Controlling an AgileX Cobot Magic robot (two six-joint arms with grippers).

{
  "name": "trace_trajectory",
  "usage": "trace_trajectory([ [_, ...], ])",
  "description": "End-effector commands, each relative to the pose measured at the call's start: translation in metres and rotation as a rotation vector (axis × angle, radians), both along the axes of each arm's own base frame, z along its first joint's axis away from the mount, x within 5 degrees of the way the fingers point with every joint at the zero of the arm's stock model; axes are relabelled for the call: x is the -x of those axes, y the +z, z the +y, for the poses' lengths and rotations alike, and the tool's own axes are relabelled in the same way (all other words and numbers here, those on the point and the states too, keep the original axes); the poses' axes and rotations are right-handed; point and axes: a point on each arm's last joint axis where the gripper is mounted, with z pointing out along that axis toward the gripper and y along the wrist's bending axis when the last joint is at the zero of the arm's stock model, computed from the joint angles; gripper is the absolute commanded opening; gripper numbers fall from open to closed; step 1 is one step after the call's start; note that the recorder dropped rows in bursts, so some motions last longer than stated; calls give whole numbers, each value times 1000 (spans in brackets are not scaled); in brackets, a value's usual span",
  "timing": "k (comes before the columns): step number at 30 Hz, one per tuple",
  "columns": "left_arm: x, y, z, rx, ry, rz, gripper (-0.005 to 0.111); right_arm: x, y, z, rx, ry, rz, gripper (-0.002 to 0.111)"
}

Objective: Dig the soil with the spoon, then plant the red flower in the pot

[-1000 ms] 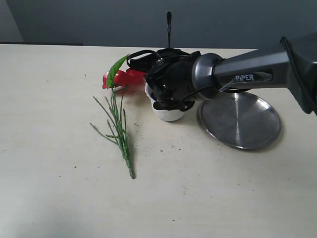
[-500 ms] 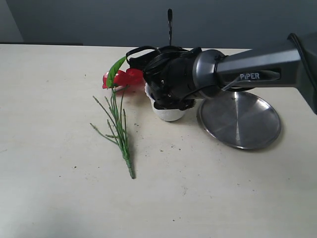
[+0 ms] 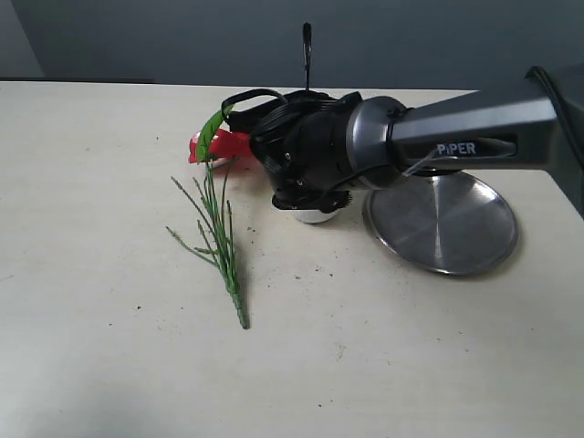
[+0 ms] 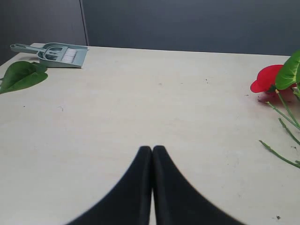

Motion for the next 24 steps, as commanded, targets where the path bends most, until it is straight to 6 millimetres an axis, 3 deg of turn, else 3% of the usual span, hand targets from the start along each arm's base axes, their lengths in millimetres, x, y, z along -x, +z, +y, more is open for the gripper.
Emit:
trace_trajectory([
  [1,0,-1,0,-1,1,-6,0,0,10,-7,42,-46,-41,-1],
  [8,0,-1,0,-1,1,-6,0,-3,15,-6,67,-4,-85,-1],
  [19,0,-1,0,-1,1,-6,0,-32,15,-21,73,89,-84,-1],
  [24,0,-1,0,-1,1,-6,0,-33,9,-19,38,119,-37,-1],
])
